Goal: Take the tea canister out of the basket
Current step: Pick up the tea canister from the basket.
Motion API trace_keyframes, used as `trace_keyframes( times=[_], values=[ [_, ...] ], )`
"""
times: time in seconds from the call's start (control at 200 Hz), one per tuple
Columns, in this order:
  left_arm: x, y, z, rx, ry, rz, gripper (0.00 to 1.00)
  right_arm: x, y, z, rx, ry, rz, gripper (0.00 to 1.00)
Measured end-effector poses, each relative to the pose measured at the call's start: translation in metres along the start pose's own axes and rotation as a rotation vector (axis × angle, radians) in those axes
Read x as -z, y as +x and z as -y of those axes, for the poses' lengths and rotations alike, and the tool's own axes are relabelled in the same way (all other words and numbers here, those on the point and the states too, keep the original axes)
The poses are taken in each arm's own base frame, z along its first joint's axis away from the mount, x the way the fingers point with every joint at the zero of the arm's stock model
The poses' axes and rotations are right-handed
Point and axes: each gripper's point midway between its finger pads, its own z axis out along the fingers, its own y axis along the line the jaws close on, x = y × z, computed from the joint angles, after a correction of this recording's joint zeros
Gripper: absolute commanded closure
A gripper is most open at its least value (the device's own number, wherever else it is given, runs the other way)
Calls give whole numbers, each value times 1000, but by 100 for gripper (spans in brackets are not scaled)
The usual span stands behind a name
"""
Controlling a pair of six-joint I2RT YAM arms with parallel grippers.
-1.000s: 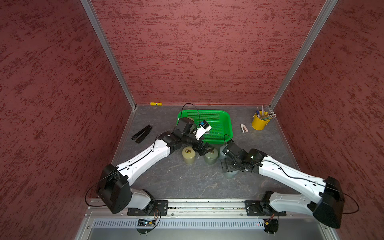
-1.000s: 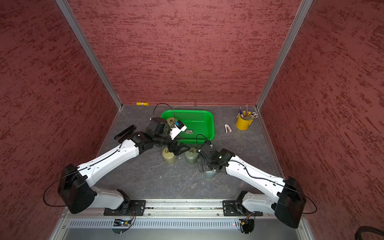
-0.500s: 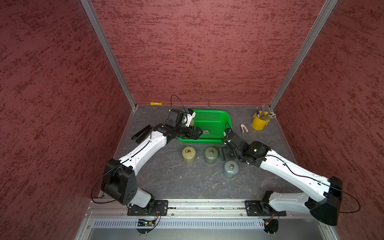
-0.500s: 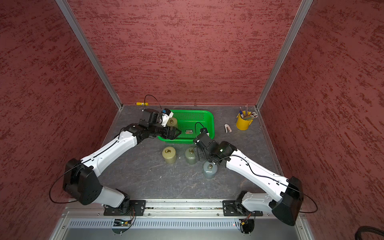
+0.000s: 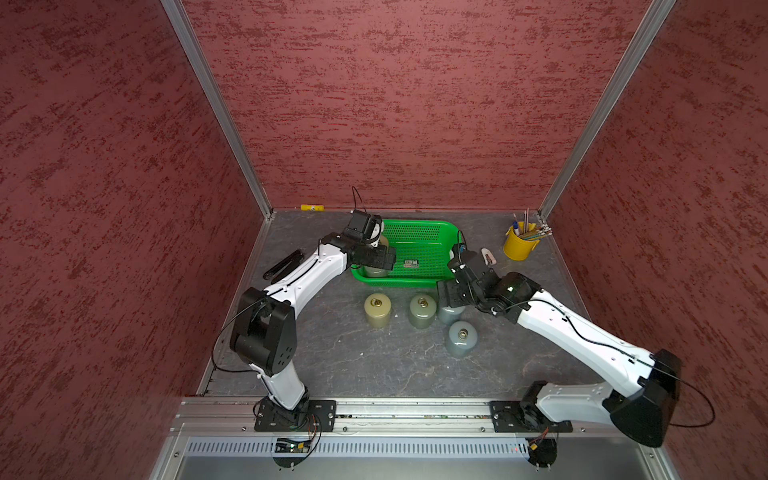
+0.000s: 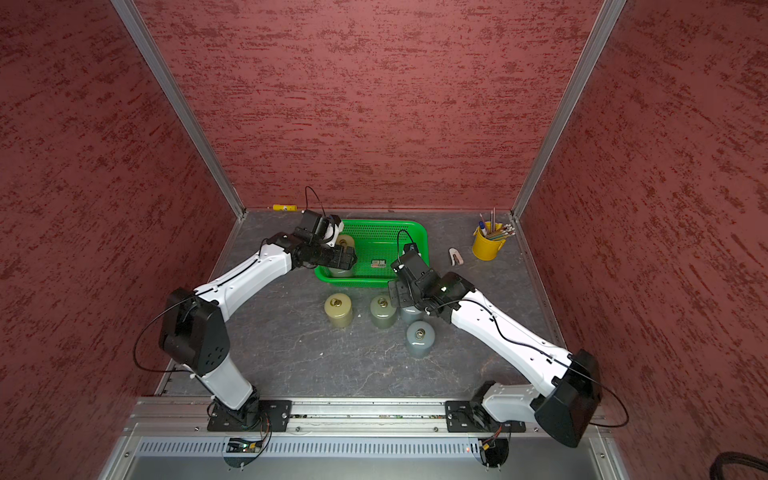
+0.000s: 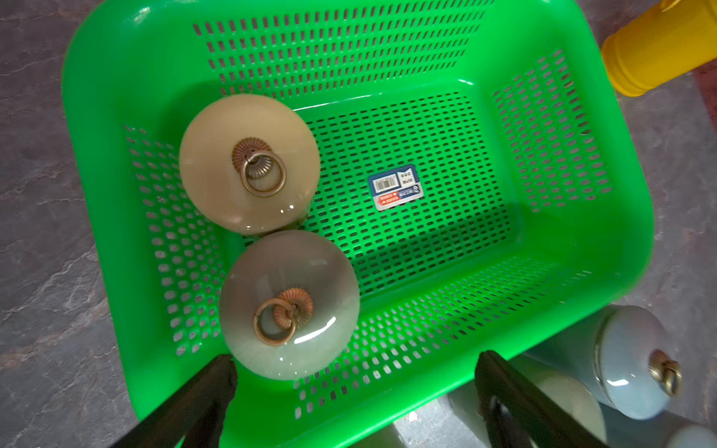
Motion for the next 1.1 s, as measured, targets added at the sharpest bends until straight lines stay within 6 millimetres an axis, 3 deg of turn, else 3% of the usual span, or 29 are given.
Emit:
trace_keyframes(
  times=[0.21,0.566,0.696,1.097],
  values=[
    [-21,7,-12,5,-60,-60,0,-2,-5,1,-6,-13,10,4],
    [-35,1,-22,4,-123,-90,0,-10,-2,3,-18,-38,-1,4],
    [-43,9,-26,6,-138,-124,0,-11,-2,2,-22,-46,-1,4],
    [-49,19,-29,-3,-168,-180,1,-17,0,4,-29,-45,-9,4]
  ],
)
